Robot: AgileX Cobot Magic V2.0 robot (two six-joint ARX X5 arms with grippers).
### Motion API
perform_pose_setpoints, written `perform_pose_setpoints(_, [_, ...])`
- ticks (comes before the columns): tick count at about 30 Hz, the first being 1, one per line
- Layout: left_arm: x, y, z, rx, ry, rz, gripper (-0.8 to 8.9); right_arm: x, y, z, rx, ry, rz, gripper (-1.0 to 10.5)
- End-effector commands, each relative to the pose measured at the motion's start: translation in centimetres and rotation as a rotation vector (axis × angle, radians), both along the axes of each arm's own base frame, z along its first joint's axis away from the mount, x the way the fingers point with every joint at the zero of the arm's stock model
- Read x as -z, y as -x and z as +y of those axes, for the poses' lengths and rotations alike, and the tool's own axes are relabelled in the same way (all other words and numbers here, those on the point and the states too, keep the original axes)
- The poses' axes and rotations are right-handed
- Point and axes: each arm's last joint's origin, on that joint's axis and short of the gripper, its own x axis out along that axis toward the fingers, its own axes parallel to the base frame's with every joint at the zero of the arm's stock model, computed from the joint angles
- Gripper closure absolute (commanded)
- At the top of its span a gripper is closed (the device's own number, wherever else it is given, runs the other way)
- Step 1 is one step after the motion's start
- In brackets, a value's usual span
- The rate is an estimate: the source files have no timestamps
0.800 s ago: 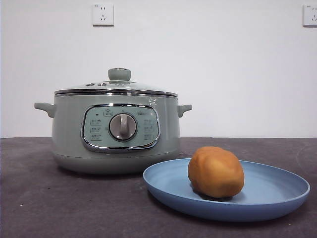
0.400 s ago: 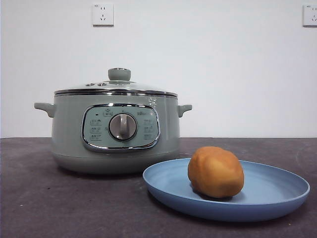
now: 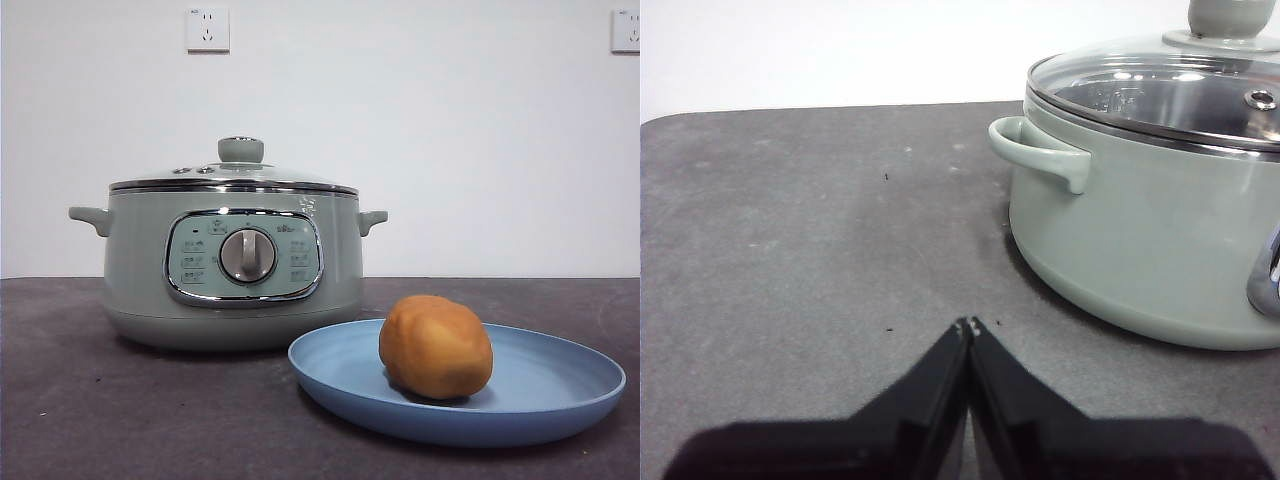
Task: Take the potato out from the steamer,put the potato on the plate,close the lid
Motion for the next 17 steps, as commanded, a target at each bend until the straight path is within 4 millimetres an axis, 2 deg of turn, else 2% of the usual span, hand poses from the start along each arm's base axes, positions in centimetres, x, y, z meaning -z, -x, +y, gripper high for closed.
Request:
perform_pose_setpoints(1, [0.5,-0.06,0.05,-0.009,0.005,0.013,8.17,-0.15,0.01,-0.02,0.005,-0.007,-0.004,9.5])
perform_pose_setpoints(15, [0.5,-0.06,0.05,-0.009,0.005,0.013,8.17,-0.14,0.01,-0.02,0.005,-0.007,-0.004,9.5])
perform_pose_setpoints(17, [0.5,-0.06,0.05,-0.009,0.005,0.013,8.17,-0.21,-0.03,-0.23,0.006,0.02,-0.05,9.5])
